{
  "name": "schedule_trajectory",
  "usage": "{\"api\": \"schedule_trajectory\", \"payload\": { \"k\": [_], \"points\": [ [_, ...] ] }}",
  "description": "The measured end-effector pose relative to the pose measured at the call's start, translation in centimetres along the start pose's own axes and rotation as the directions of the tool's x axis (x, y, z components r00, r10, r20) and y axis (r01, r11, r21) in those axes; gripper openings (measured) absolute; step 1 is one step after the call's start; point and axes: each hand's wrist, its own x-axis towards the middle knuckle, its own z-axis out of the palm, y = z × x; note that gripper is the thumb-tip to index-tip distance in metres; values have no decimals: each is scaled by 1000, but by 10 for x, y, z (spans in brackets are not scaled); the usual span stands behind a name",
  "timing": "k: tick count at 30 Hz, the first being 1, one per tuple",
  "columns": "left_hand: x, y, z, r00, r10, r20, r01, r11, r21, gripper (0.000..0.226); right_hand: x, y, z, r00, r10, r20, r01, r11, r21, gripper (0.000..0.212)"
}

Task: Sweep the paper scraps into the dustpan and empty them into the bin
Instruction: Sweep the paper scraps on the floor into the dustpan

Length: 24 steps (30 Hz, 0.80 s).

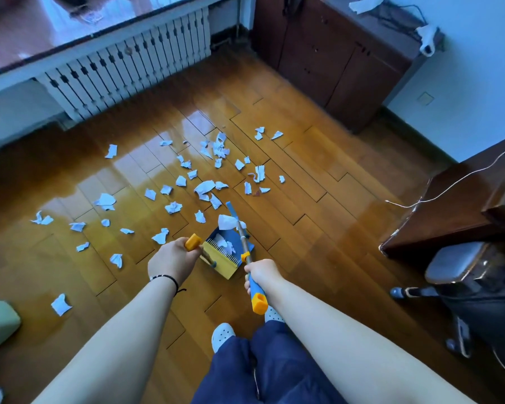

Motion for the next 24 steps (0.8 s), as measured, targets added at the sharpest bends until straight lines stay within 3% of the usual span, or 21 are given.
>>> {"api": "schedule_trajectory", "payload": {
  "k": [7,12,16,24],
  "points": [
    [31,50,12,999,-27,16,30,988,-151,51,34,-61,-47,999,-41,-28,40,999,-5,6],
    [67,113,17,996,-93,-9,90,984,-154,43,67,-116,-90,995,-86,-41,85,996,-32,18],
    [99,169,22,990,-141,-23,135,976,-170,32,91,-169,-127,993,-103,-50,99,992,-81,13],
    [162,250,28,975,-220,-40,210,963,-169,35,156,-273,-180,992,-102,-73,94,989,-111,29]
  ]
}}
